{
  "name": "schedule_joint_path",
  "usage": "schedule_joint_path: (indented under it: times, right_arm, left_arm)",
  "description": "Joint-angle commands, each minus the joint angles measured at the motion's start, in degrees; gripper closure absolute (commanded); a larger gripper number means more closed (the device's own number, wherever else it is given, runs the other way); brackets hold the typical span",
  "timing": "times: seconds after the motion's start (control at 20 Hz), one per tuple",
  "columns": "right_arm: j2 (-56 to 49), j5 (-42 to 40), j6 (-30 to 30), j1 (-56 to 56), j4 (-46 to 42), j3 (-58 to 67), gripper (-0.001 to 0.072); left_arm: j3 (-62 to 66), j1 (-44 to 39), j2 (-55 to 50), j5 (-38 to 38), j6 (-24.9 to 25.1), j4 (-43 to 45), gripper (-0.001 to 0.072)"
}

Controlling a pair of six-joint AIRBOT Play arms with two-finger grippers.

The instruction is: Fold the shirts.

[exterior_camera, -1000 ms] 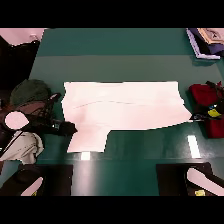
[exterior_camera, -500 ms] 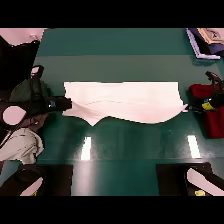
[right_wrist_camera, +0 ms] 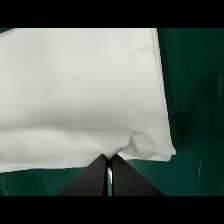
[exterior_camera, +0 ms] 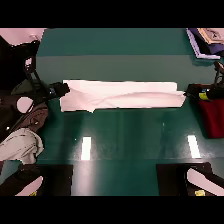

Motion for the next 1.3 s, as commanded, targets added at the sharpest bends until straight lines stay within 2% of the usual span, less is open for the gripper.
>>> schedule_joint_path:
  times: [0.0,0.15,0.35,0.45,0.5,0.55,0.6,0.65,0.7,0.8,0.85,0.9,0.95,1.1,1.25]
  right_arm:
    - [-4.9,-5.7,-0.5,0.2,4.8,0.0,0.0701]
    - [-8.9,-10.3,-1.3,1.5,6.4,0.0,0.0701]
    - [-10.2,-17.1,-1.5,4.7,6.5,0.1,0.0698]
    - [-10.7,-17.3,-2.2,6.0,6.3,2.2,0.0696]
    - [-11.4,-15.7,-3.6,6.4,6.3,4.2,0.0685]
    - [-12.5,-13.6,-5.2,6.4,6.3,6.6,0.0541]
    - [-13.7,-10.7,-6.2,6.4,6.3,9.4,0.0308]
    - [-14.8,-7.5,-6.4,5.9,5.9,12.3,0.0133]
    - [-15.7,-4.2,-6.4,5.0,5.9,14.8,0.0105]
    - [-17.5,2.9,-6.5,2.3,5.9,19.4,0.0108]
    - [-18.8,7.7,-7.1,0.2,5.9,21.6,0.0109]
    - [-20.5,12.6,-7.4,-1.7,6.0,23.6,0.0109]
    - [-22.8,17.4,-7.5,-3.7,6.1,25.3,0.0109]
    - [-29.7,25.3,-7.5,-7.2,6.6,28.0,0.0114]
    - [-34.7,25.7,-8.4,-7.8,6.9,28.1,0.0120]
  left_arm:
    - [0.0,0.5,-4.9,9.5,-1.8,-0.4,0.0684]
    - [0.4,0.5,-8.2,13.7,-2.6,-0.6,0.0684]
    - [2.5,0.5,-11.2,13.6,-2.6,-0.5,0.0683]
    - [3.3,0.5,-11.9,13.5,-2.6,-0.5,0.0664]
    - [3.6,0.5,-11.9,13.7,-2.6,-0.5,0.0449]
    - [4.2,0.9,-11.9,13.1,-2.6,-0.5,0.0265]
    - [5.3,1.4,-11.9,11.3,-2.6,-0.2,0.0271]
    - [6.7,2.2,-11.8,9.1,-2.6,0.2,0.0271]
    - [8.1,3.1,-11.8,7.3,-2.5,0.3,0.0272]
    - [11.2,3.8,-11.5,2.1,-0.1,0.6,0.0274]
    - [12.7,3.8,-11.5,-0.5,2.4,0.7,0.0374]
    - [13.7,3.8,-11.5,-2.9,4.1,0.5,0.0575]
    - [14.6,3.8,-11.5,-5.0,5.7,0.3,0.0676]
    - [14.9,3.8,-11.5,-9.2,6.5,-0.2,0.0676]
    - [14.9,3.8,-11.5,-15.1,7.0,-0.2,0.0675]
